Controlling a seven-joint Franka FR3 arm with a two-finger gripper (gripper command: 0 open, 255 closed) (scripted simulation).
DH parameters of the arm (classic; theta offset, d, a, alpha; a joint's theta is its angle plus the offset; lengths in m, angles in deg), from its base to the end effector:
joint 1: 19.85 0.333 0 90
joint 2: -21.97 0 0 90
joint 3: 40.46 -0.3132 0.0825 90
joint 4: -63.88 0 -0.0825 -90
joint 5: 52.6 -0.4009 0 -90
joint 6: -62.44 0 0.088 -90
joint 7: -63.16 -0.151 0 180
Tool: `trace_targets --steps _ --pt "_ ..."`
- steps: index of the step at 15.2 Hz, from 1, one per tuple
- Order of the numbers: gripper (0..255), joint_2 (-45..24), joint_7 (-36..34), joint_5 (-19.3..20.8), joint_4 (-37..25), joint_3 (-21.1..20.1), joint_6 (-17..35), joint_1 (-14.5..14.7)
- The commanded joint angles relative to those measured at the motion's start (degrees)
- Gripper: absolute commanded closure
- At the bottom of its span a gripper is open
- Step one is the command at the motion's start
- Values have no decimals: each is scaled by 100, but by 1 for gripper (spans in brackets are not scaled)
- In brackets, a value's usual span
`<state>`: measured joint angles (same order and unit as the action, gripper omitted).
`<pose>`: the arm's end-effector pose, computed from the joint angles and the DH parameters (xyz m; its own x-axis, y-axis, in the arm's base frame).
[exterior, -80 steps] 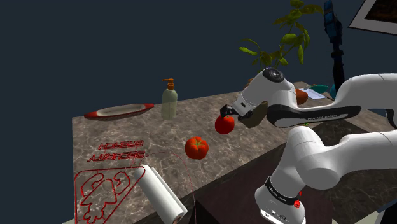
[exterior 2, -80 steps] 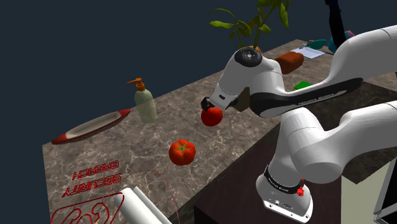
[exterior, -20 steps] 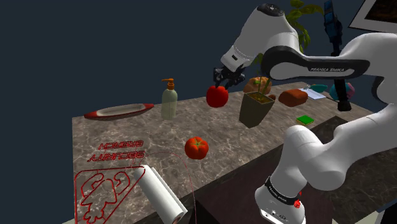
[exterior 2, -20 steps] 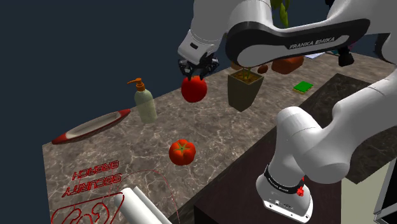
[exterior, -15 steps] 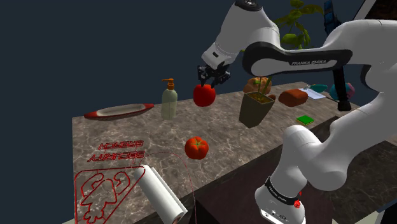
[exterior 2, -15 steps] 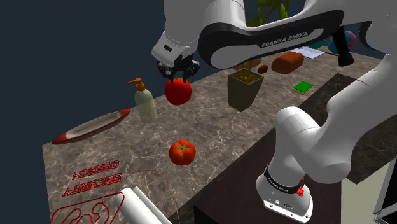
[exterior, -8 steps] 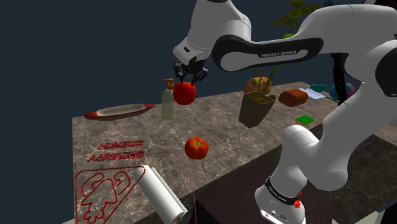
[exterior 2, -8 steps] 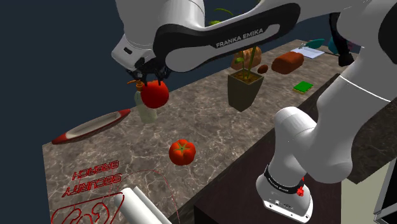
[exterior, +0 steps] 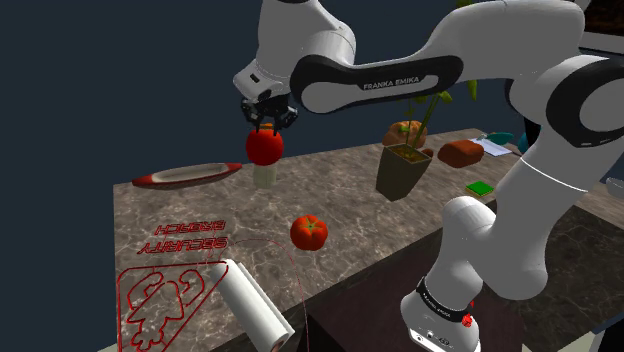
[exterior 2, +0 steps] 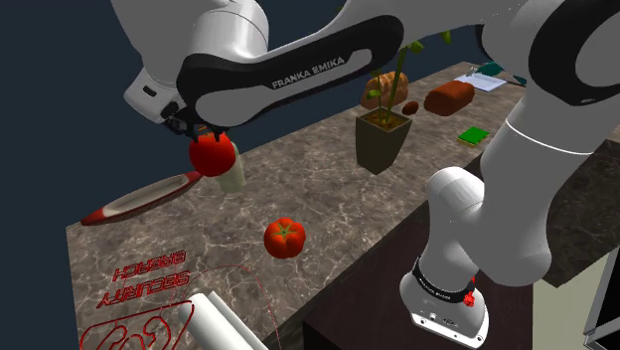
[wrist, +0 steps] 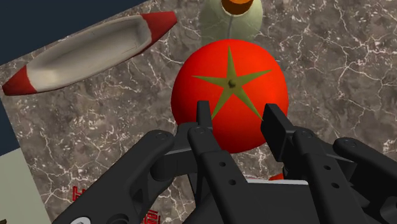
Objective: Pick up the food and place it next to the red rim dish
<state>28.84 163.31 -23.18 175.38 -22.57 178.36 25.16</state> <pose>0.5345 0.2141 0.5085 -0.6457 0.6091 -0.4606 0.6606 0.7481 0.0633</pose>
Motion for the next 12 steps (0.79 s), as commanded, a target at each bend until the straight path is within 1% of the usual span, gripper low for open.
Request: trace_targets --steps 1,12 --pt "255 -36 -55 20 101 11 131 -8" --pt "255 -201 -405 196 743 66 880 -60"
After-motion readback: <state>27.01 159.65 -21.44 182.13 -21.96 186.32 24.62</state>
